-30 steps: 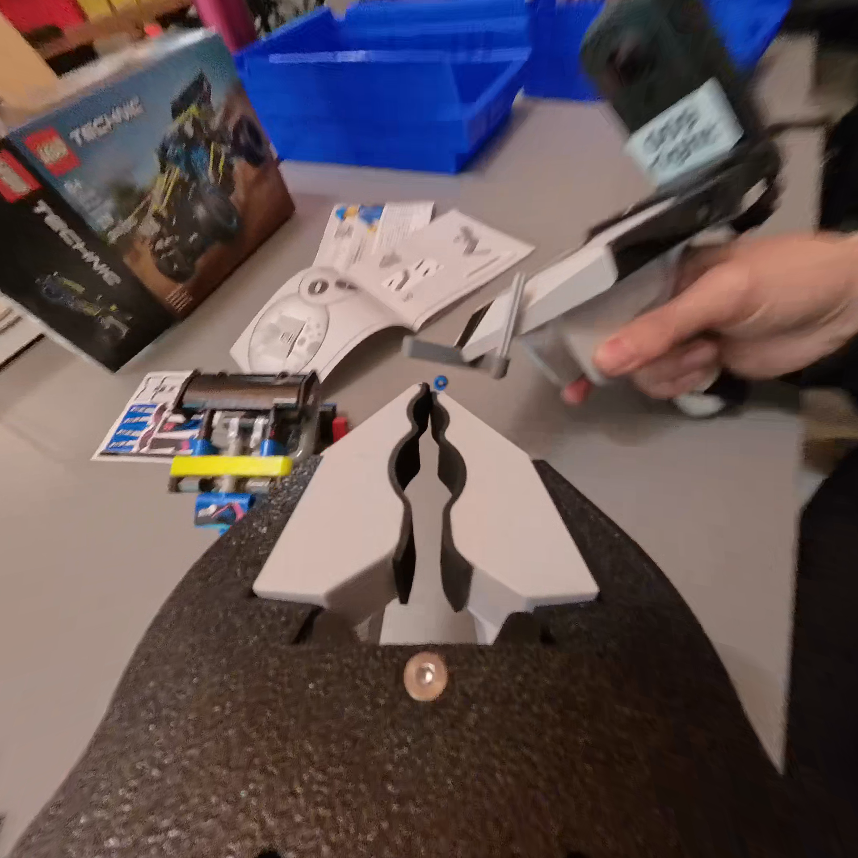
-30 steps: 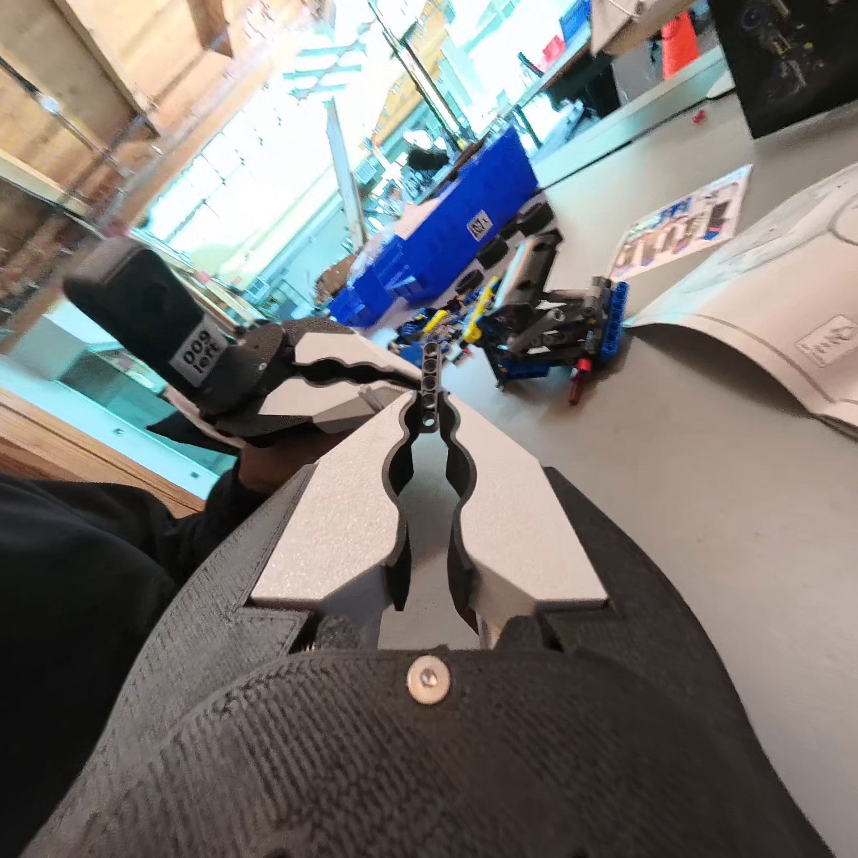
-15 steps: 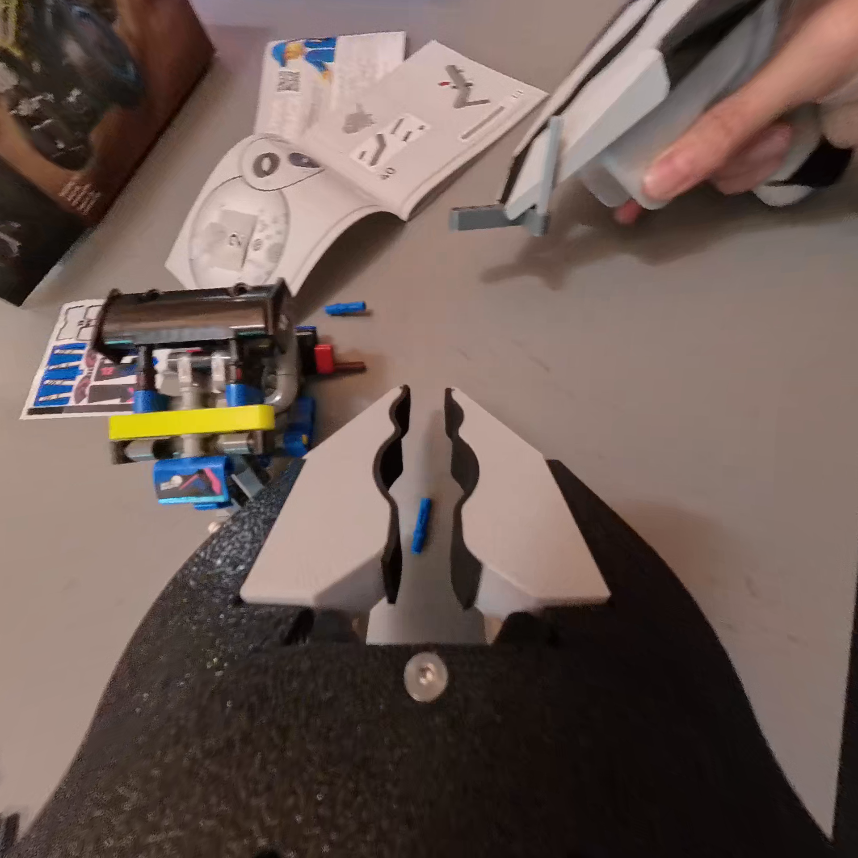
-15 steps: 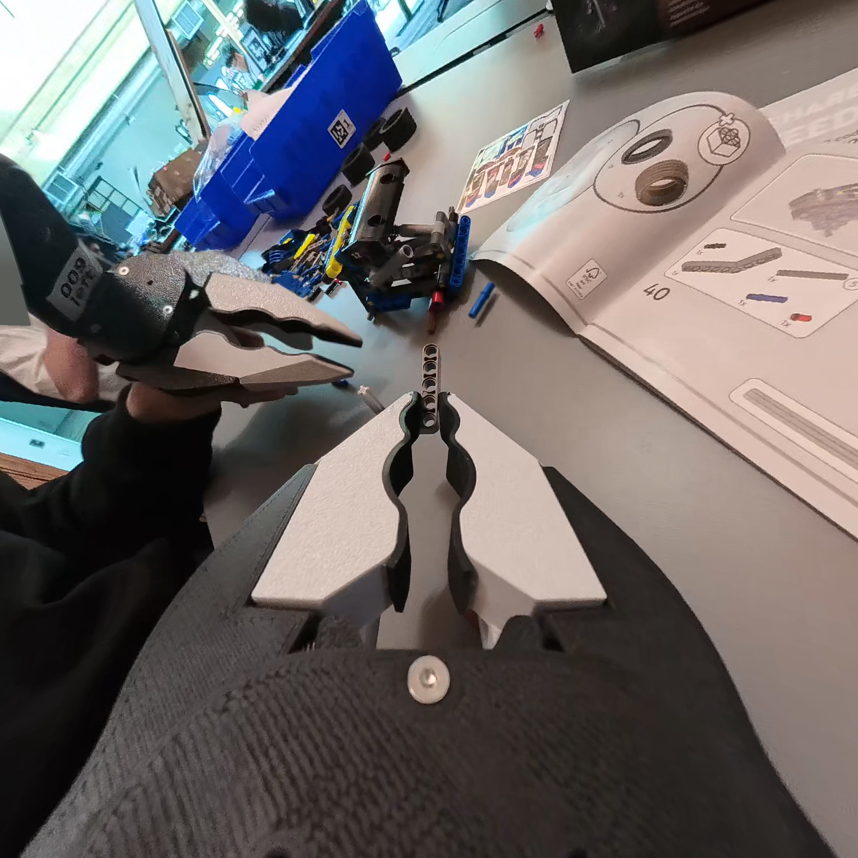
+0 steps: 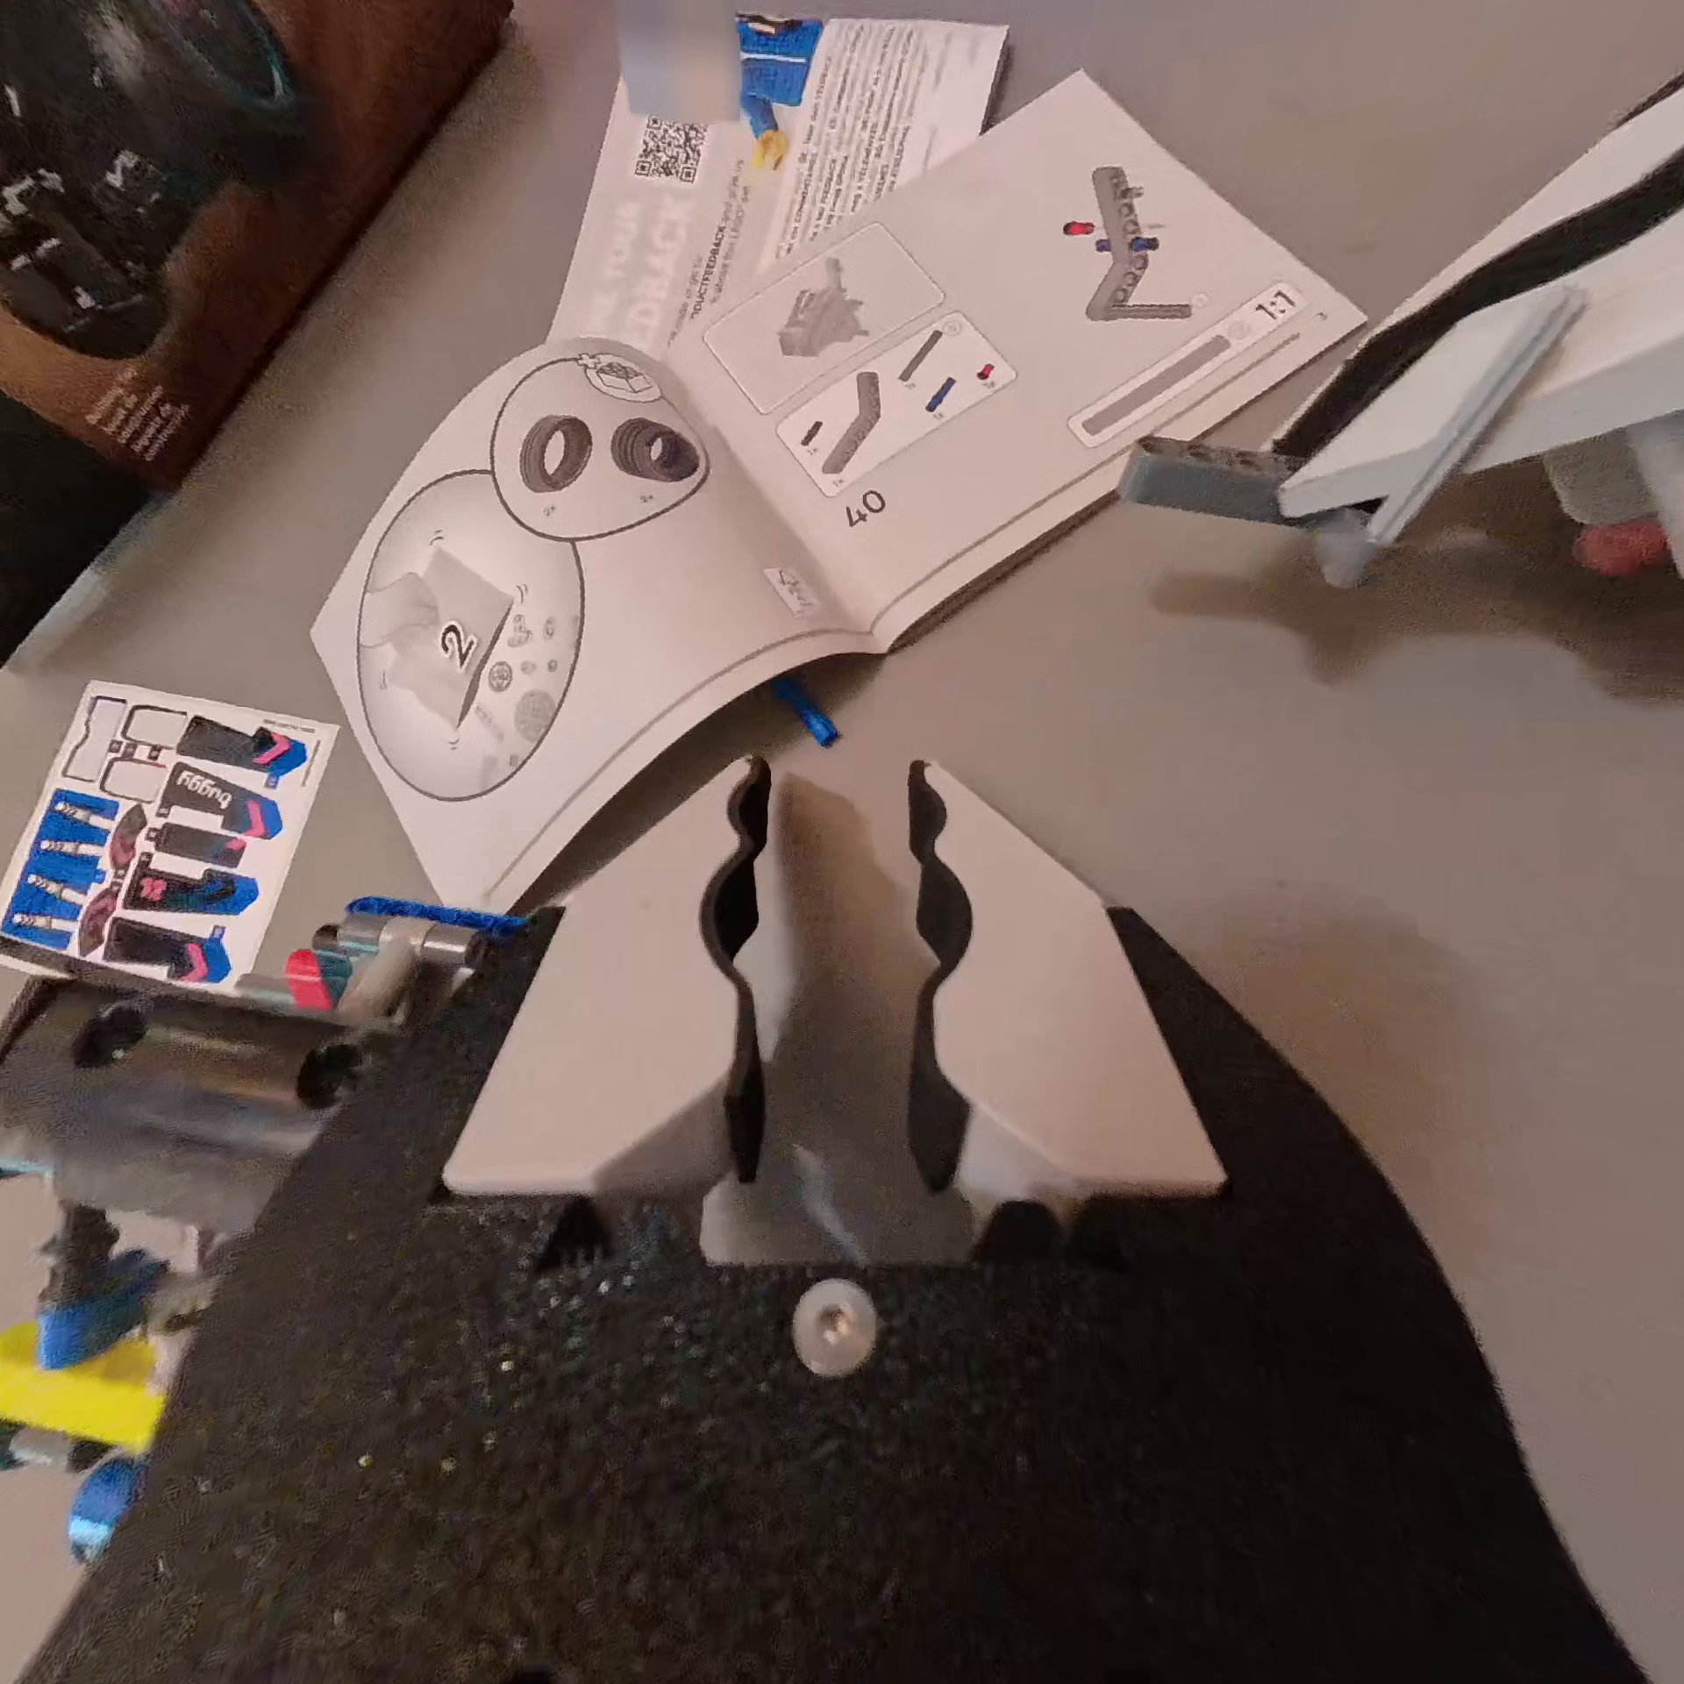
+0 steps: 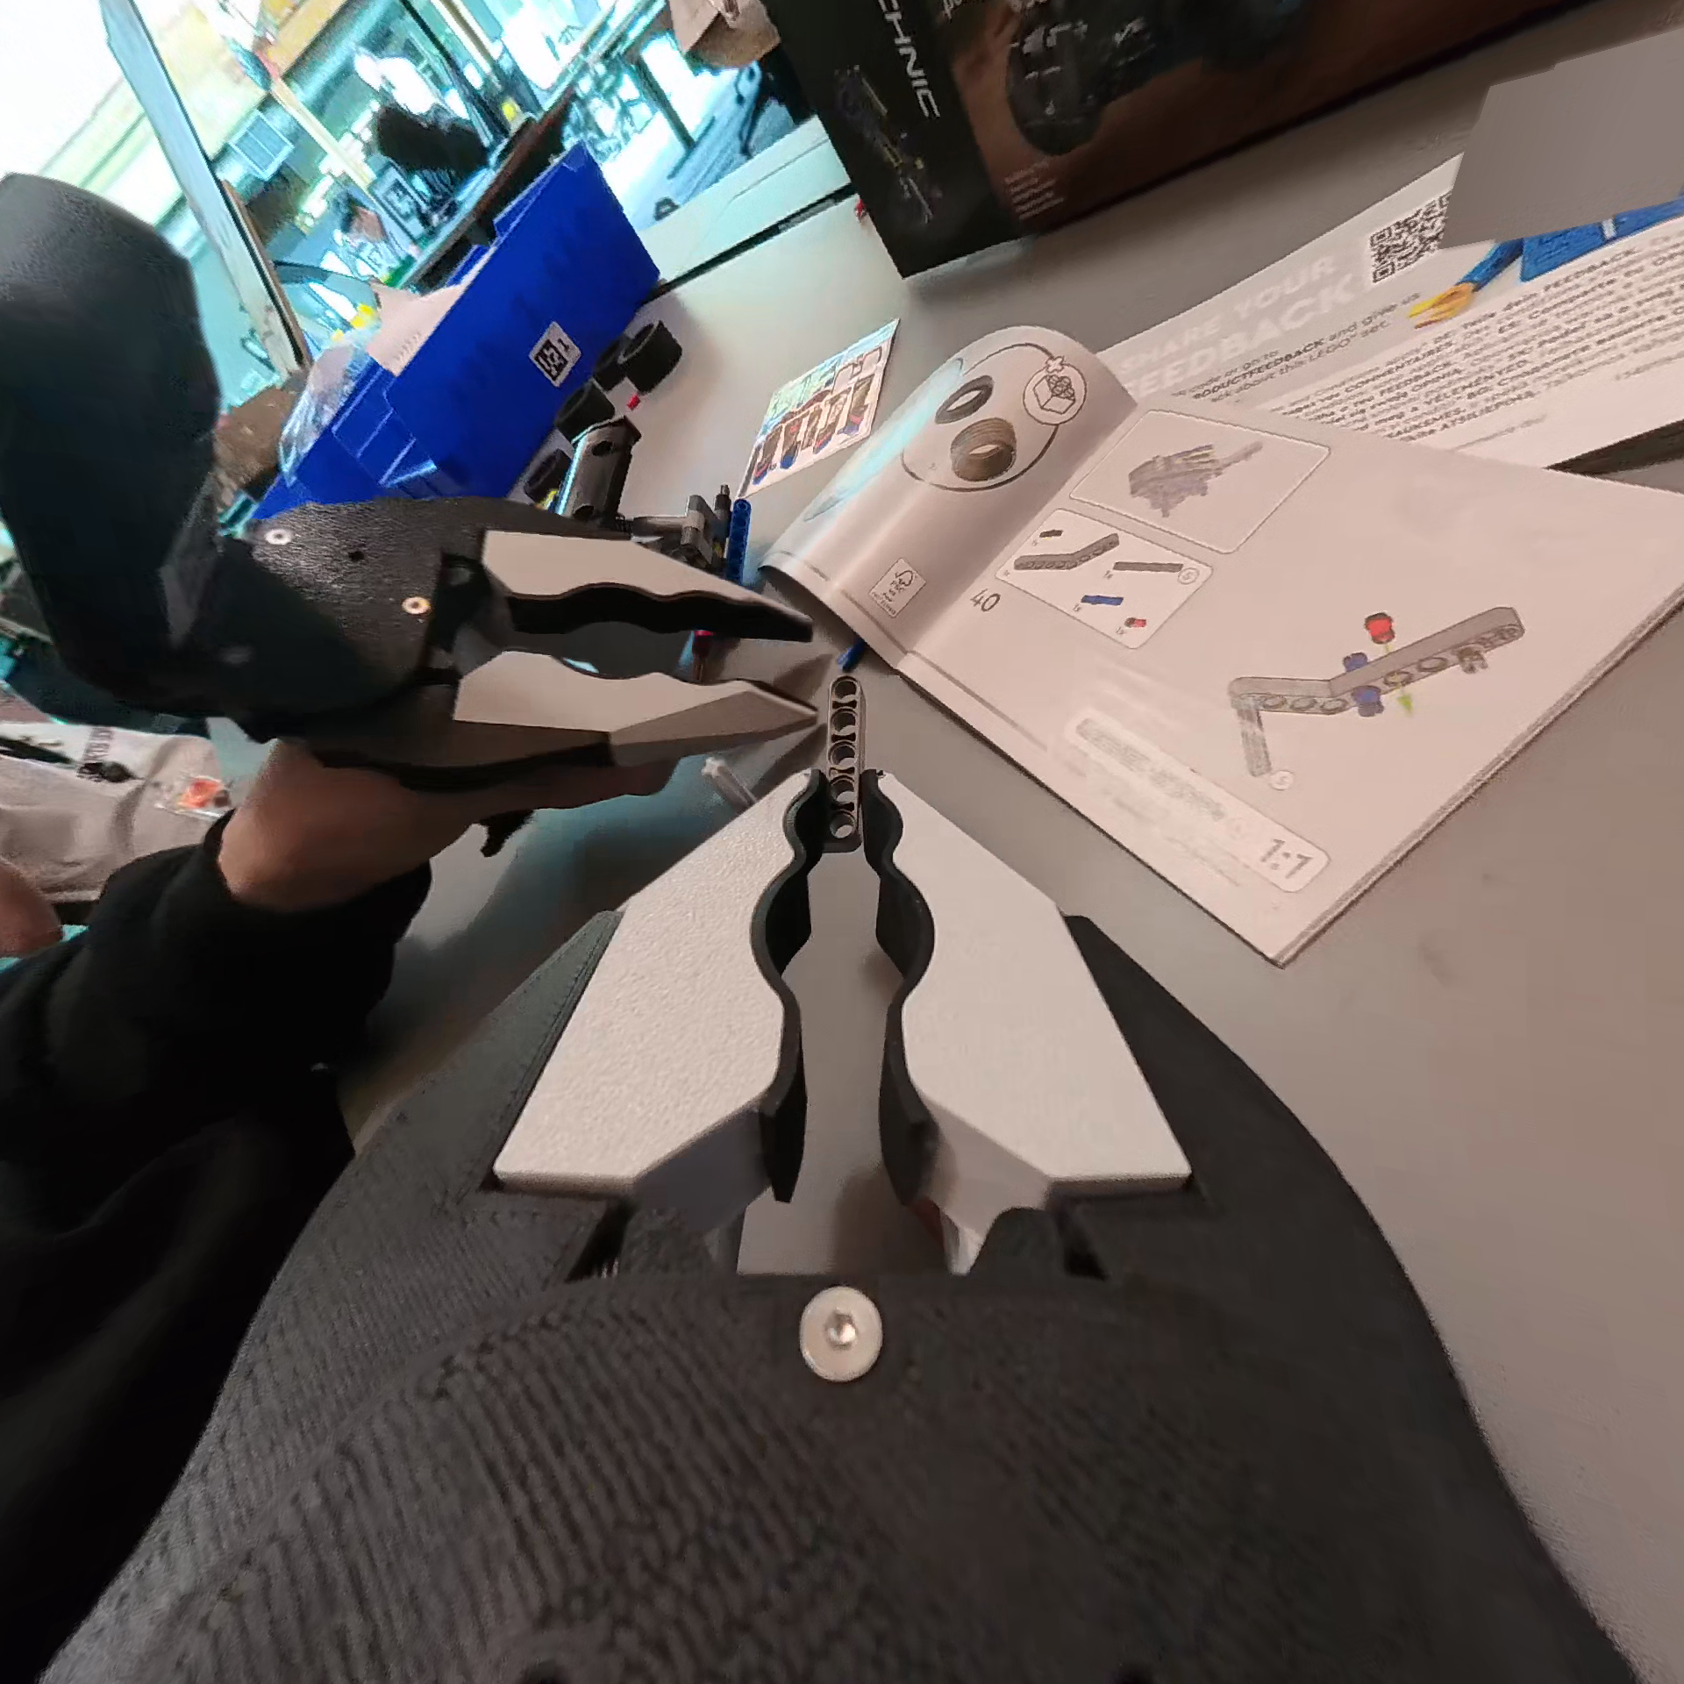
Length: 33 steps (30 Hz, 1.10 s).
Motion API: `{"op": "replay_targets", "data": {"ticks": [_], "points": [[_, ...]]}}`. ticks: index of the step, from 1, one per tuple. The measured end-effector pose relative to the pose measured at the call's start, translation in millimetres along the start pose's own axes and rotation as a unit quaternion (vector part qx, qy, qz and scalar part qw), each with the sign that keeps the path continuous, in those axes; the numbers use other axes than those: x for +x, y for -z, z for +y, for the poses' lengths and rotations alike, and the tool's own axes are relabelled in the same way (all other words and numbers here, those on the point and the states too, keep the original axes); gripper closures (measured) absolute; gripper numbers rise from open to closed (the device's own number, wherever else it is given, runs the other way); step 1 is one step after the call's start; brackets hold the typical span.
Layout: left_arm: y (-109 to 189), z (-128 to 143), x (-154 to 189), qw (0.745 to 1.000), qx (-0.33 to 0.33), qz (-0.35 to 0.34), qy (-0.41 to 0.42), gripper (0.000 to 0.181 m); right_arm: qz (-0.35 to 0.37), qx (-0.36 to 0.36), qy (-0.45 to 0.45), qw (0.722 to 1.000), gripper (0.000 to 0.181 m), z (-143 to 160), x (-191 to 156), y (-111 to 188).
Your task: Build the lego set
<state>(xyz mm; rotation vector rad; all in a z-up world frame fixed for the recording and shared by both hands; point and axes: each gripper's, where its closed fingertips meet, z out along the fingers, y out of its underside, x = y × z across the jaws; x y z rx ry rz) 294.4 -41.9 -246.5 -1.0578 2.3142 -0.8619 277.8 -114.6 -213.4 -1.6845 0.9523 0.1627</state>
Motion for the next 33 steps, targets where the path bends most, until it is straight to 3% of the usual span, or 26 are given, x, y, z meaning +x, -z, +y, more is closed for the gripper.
{"op": "replay_targets", "data": {"ticks": [5, 7, 9, 15, 19, 25, 29, 33], "points": [[-15.8, -8.3, 1.6, 1.0, 0.005, -0.005, 0.021, 0.157, -0.028, 0.006, -0.019, 0.999, 0.175, -1.1, -1.9, 2.5], [-15.2, -6.0, 1.1, 1.0, 0.0, -0.005, 0.011, 0.179, -0.036, 0.01, -0.026, 0.999, 0.175, -2.1, -2.3, 3.5], [-8.8, -0.7, 3.0, 1.0, -0.006, -0.001, 0.002, 0.18, -0.04, 0.013, -0.03, 0.999, 0.175, -2.9, -2.1, 4.2], [49.4, 49.2, 49.9, 0.983, -0.05, 0.147, -0.094, 0.18, -0.049, -0.013, -0.017, 0.999, 0.175, 6.0, -10.2, 0.4], [84.0, 87.9, 38.9, 0.97, -0.072, 0.172, -0.158, 0.18, -0.056, -0.026, -0.014, 0.998, 0.175, 10.5, -16.1, -5.7], [101.6, 95.2, 8.2, 0.984, -0.03, 0.128, -0.12, 0.161, -0.051, -0.044, -0.001, 0.998, 0.175, 16.5, -22.0, -13.8], [117.4, 96.7, 25.3, 0.985, -0.031, 0.157, -0.065, 0.169, -0.043, -0.048, 0.005, 0.998, 0.175, 17.6, -21.4, -14.7], [108.4, 105.2, 35.7, 0.985, -0.056, 0.163, -0.011, 0.171, -0.043, -0.049, 0.005, 0.998, 0.175, 17.8, -21.6, -15.2]]}}
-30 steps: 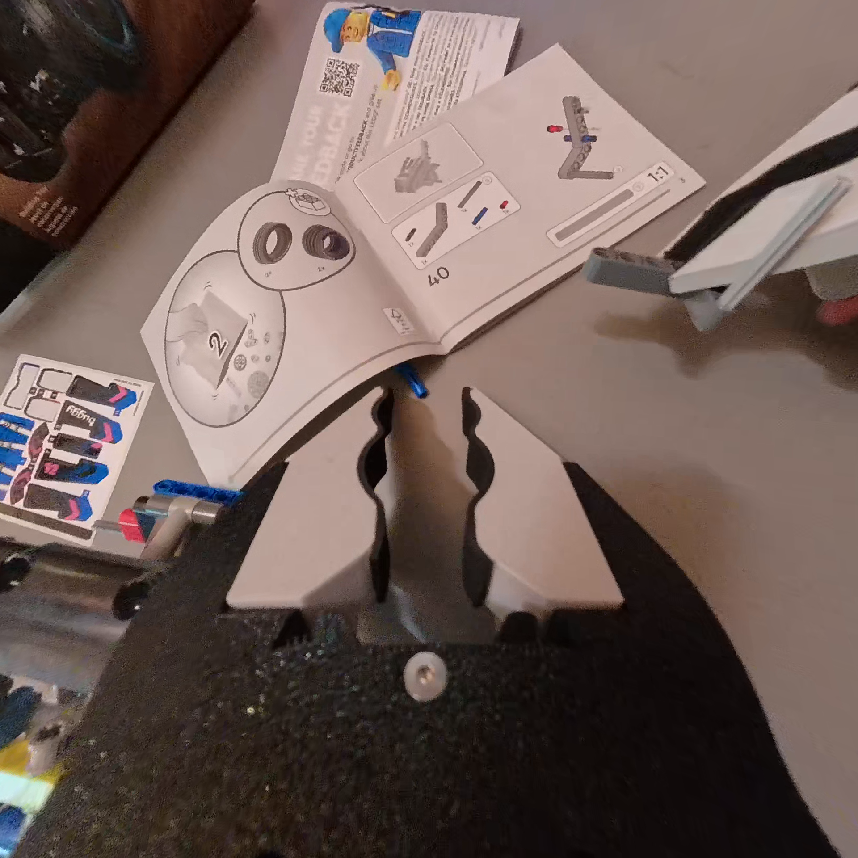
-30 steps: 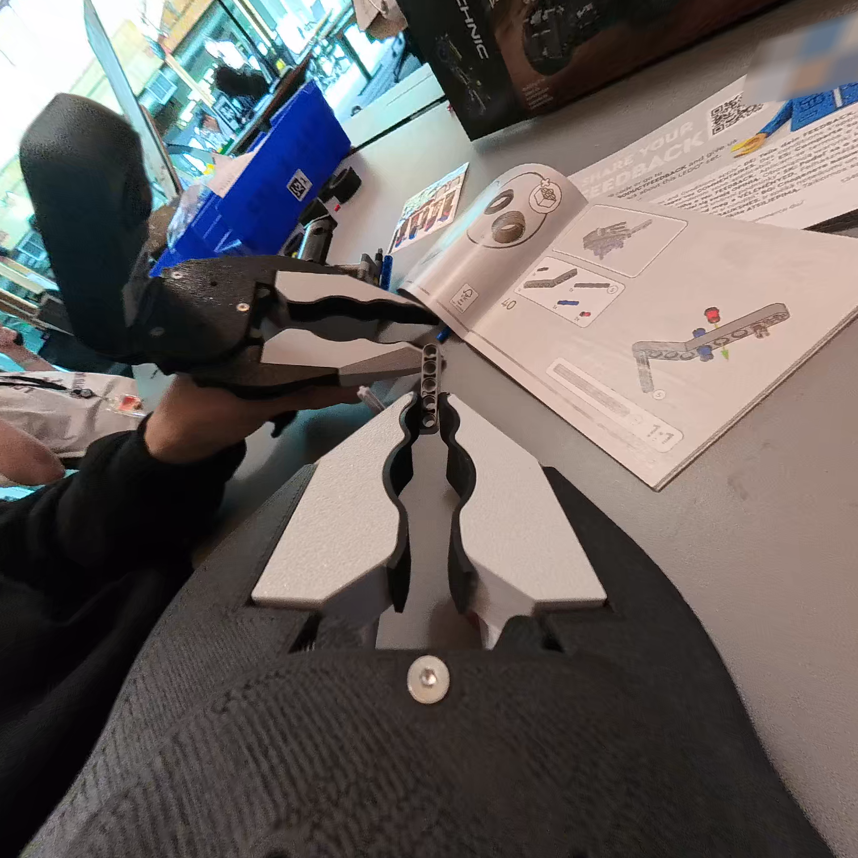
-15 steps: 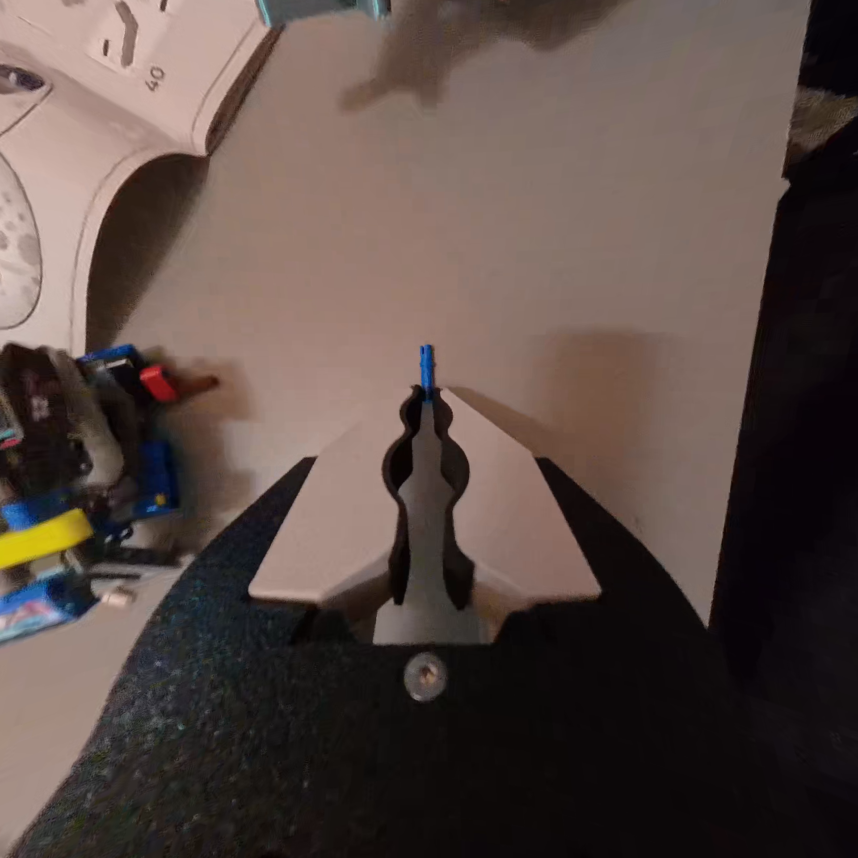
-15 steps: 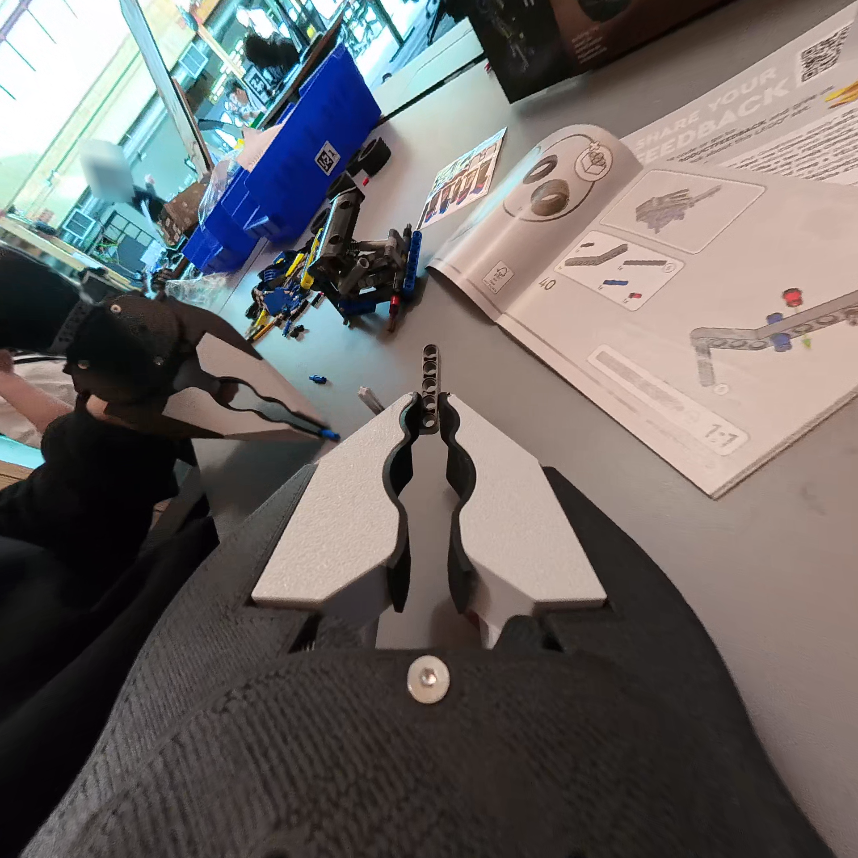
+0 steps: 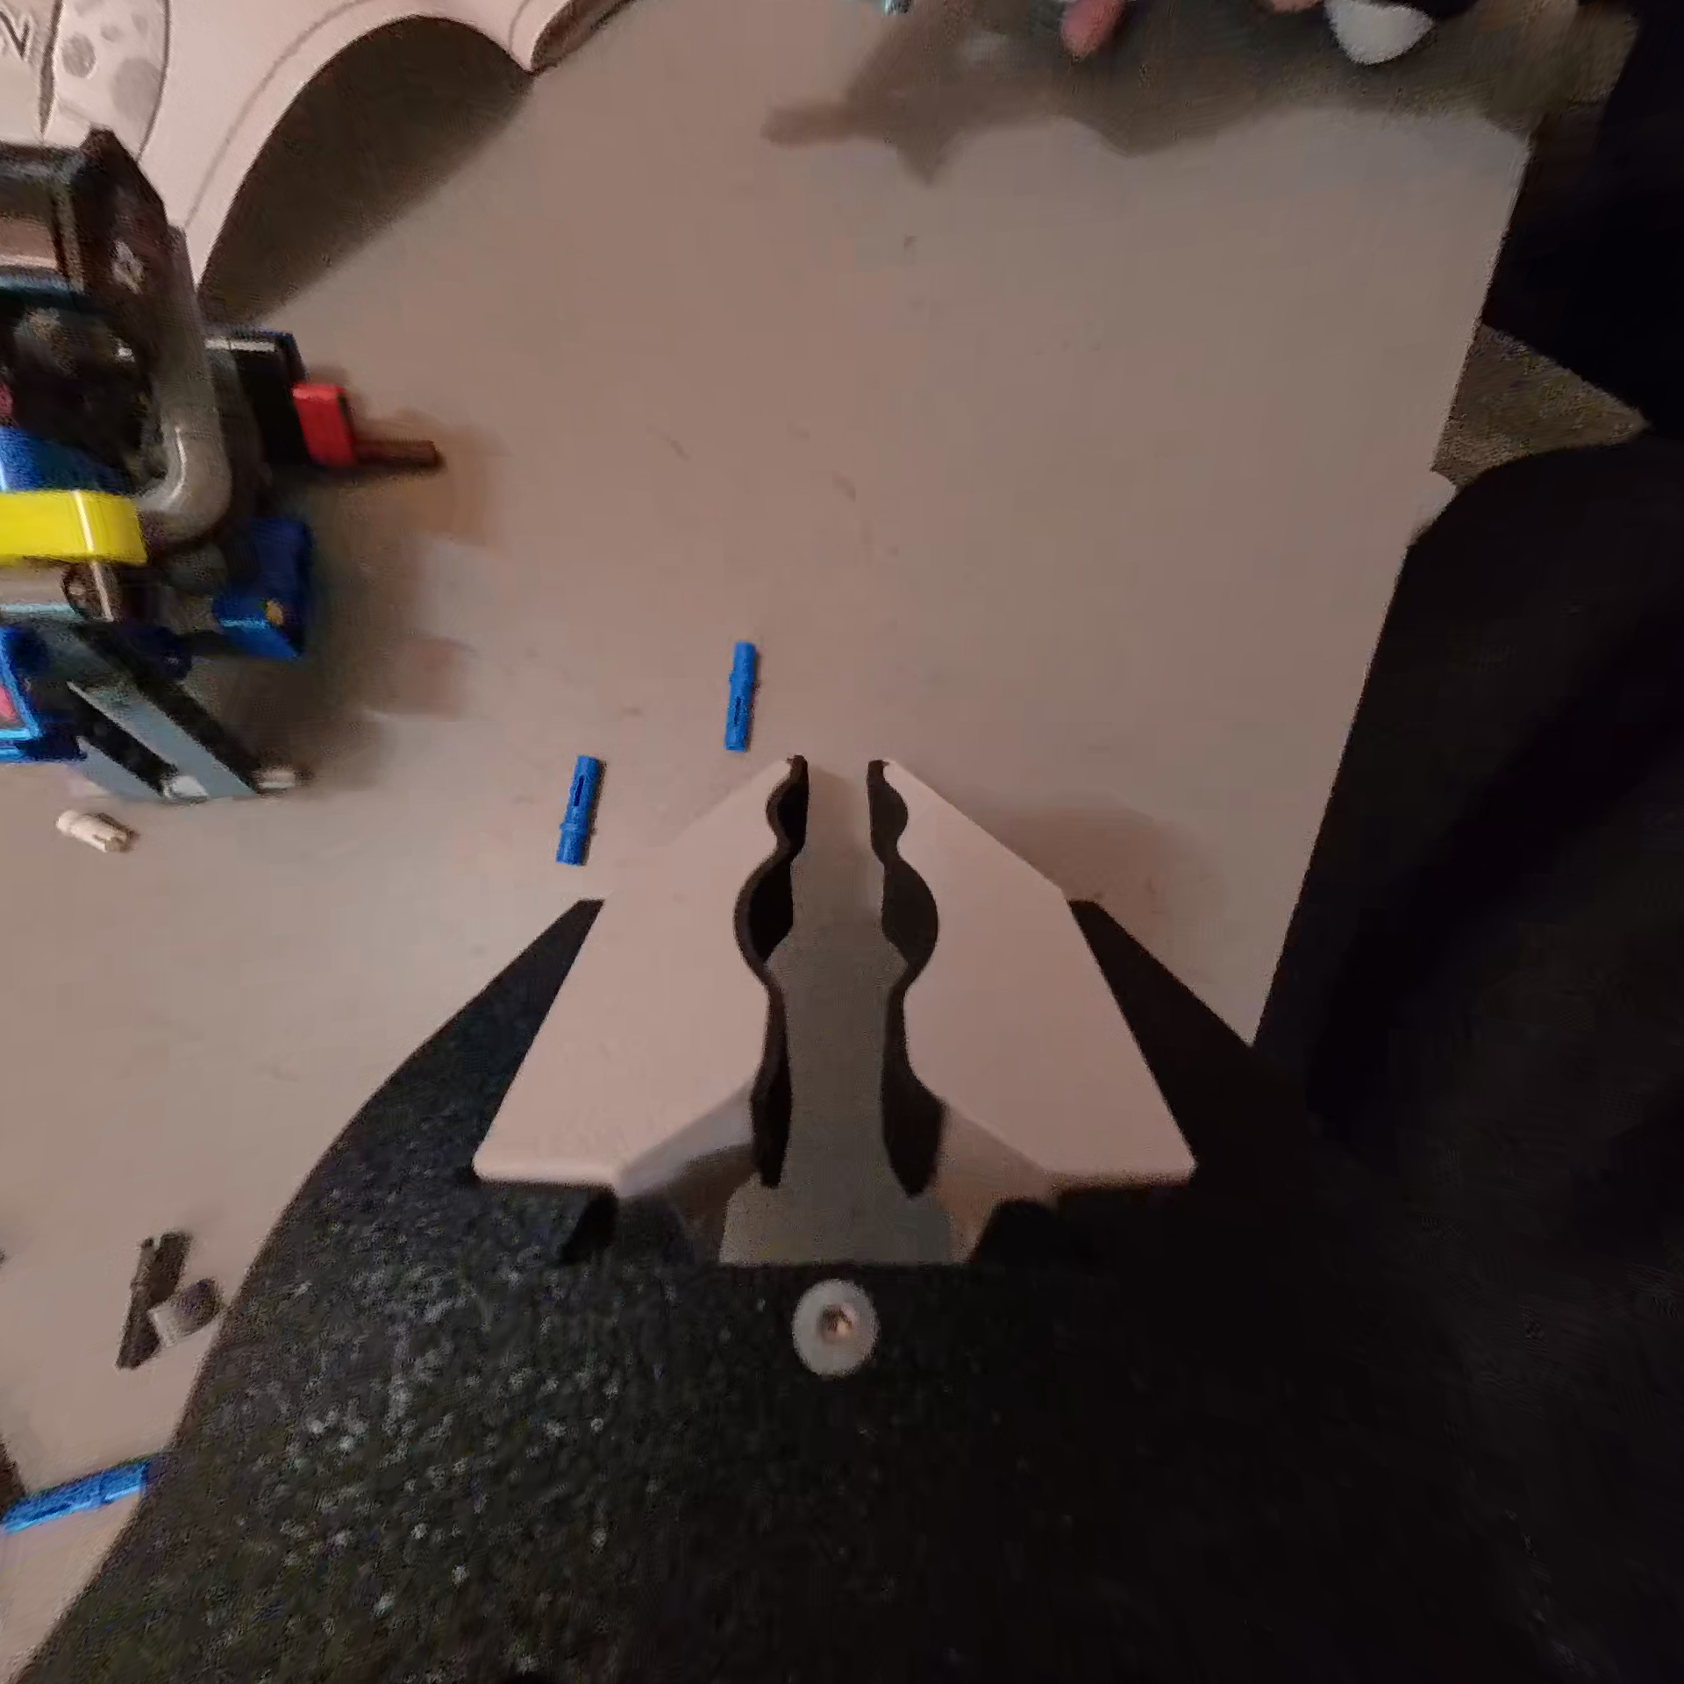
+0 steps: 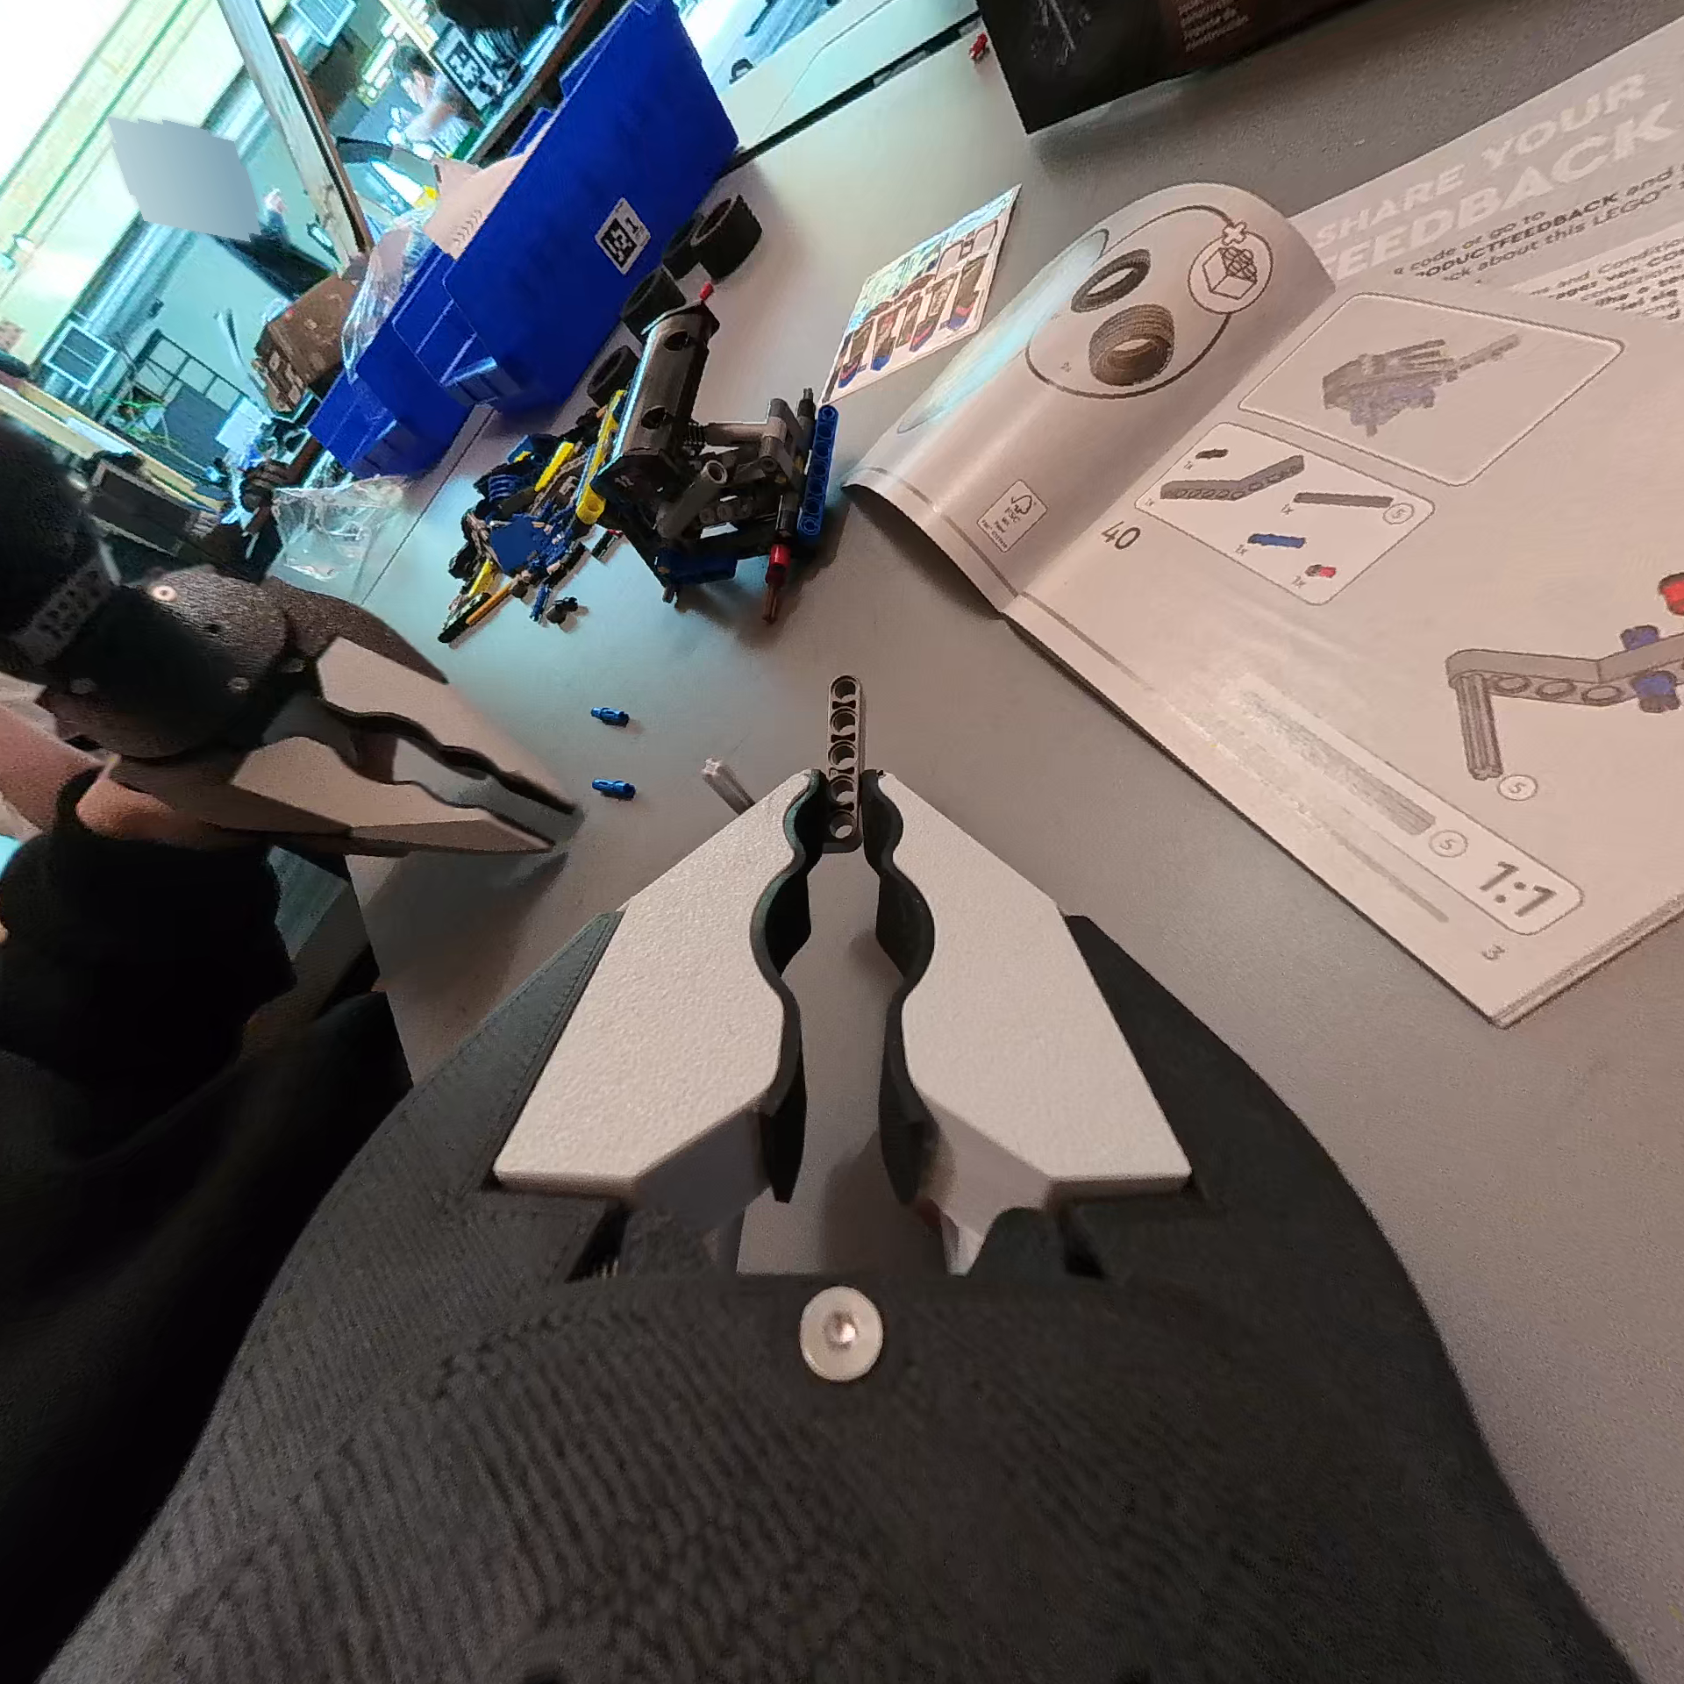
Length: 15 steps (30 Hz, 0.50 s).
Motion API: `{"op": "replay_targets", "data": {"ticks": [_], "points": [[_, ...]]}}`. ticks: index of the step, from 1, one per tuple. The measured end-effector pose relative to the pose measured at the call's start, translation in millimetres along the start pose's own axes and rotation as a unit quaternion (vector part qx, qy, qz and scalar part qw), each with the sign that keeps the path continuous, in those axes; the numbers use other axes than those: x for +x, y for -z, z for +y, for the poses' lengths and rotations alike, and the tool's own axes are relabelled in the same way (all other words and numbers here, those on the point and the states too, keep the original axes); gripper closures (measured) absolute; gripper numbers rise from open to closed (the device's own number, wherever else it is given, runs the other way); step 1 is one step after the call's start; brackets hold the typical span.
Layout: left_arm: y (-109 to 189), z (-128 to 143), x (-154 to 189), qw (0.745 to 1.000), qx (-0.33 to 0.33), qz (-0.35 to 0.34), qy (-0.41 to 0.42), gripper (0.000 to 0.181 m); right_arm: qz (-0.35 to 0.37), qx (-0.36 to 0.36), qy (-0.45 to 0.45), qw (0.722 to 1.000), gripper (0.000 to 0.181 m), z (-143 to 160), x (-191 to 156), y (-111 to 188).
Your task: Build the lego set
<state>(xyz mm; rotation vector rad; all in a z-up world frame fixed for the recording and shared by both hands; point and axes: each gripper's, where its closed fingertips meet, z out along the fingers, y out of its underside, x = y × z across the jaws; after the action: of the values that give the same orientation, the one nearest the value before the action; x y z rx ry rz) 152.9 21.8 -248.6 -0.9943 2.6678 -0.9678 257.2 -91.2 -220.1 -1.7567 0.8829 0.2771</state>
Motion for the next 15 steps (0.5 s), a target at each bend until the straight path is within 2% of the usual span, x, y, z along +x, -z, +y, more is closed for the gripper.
{"op": "replay_targets", "data": {"ticks": [5, 11, 15], "points": [[-6.9, -4.6, -14.7, 0.999, 0.028, -0.02, 0.041, 0.172, 0.0, -0.001, 0.003, 1.0, 0.175, 0.2, -0.8, -0.3], [-2.5, -4.5, -42.8, 0.993, 0.041, -0.085, 0.077, 0.169, -0.007, 0.004, -0.002, 1.0, 0.175, -1.0, -1.3, 0.8], [7.1, -18.2, -29.2, 0.988, 0.083, -0.079, 0.107, 0.164, -0.011, 0.005, -0.007, 1.0, 0.175, -1.4, -1.5, 1.1]]}}
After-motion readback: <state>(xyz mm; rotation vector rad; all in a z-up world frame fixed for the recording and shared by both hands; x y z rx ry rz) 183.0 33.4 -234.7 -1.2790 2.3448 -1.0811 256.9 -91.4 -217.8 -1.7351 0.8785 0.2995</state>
